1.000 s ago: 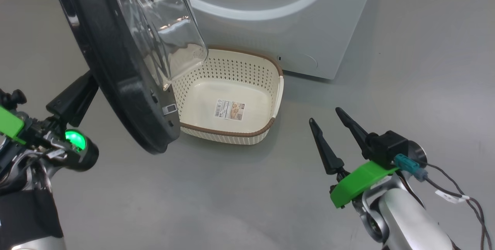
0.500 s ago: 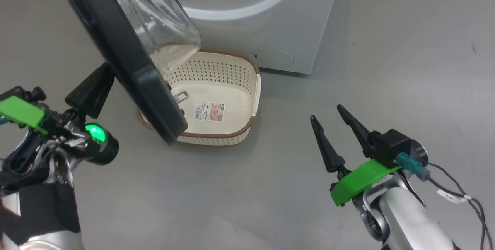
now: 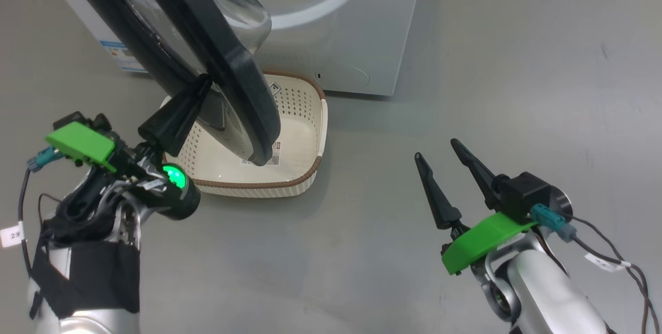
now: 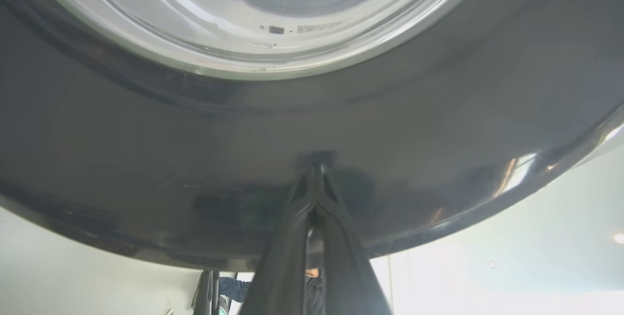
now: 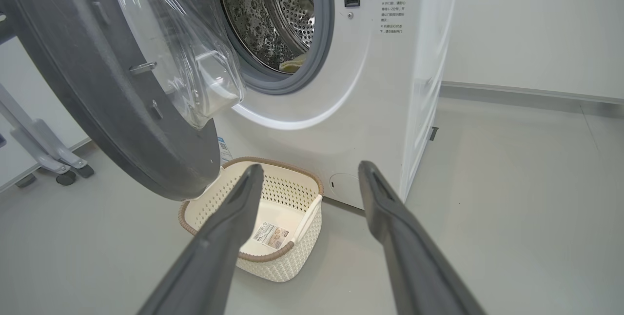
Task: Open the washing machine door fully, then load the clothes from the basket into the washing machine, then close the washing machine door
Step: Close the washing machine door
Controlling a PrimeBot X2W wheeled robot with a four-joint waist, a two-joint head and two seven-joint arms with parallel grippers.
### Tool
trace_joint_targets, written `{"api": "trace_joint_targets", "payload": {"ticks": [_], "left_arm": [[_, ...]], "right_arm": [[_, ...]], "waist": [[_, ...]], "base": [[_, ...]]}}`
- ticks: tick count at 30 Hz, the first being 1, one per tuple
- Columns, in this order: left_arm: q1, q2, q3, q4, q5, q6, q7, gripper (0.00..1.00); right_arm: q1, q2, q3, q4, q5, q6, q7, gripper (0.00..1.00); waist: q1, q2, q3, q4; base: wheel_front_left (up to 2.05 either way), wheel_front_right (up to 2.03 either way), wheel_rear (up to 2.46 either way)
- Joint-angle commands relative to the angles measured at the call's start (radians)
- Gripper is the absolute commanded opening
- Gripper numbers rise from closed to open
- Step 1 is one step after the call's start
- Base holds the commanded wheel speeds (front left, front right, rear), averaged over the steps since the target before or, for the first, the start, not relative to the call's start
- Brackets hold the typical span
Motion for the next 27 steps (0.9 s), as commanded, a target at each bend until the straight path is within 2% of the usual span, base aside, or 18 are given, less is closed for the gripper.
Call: {"api": "trace_joint_targets", "payload": {"ticks": [1, 8, 18, 22, 27], "left_arm": [[-0.033, 0.022, 0.012, -0.032, -0.006, -0.001, -0.001, 0.0], [-0.012, 0.022, -0.035, -0.043, -0.024, -0.001, -0.034, 0.0], [0.096, 0.022, 0.019, -0.142, 0.045, -0.001, -0.034, 0.0], [0.166, 0.022, 0.021, -0.257, 0.162, -0.001, -0.088, 0.0], [0.258, 0.062, -0.039, -0.387, 0.381, -0.001, -0.26, 0.0]], "right_arm": [[0.003, 0.011, 0.014, -0.035, 0.006, 0.004, -0.011, 1.0], [0.006, 0.011, 0.009, -0.039, 0.009, 0.004, -0.011, 1.0], [0.039, 0.011, -0.068, -0.093, 0.025, 0.004, -0.011, 1.0], [0.064, 0.011, -0.096, -0.114, 0.02, 0.004, -0.011, 1.0], [0.092, 0.011, -0.11, -0.133, 0.022, 0.004, -0.011, 1.0]], "waist": [[0.0, 0.0, 0.0, -0.002], [0.0, 0.0, -0.002, -0.007], [0.0, 0.0, -0.042, 0.016], [0.0, 0.0, -0.077, 0.031], [0.0, 0.0, -0.122, 0.043]], "base": [[0.0, 0.0, 0.0], [0.0, 0.0, 0.0], [0.0, 0.0, 0.0], [0.0, 0.0, 0.0], [0.0, 0.0, 0.0]]}}
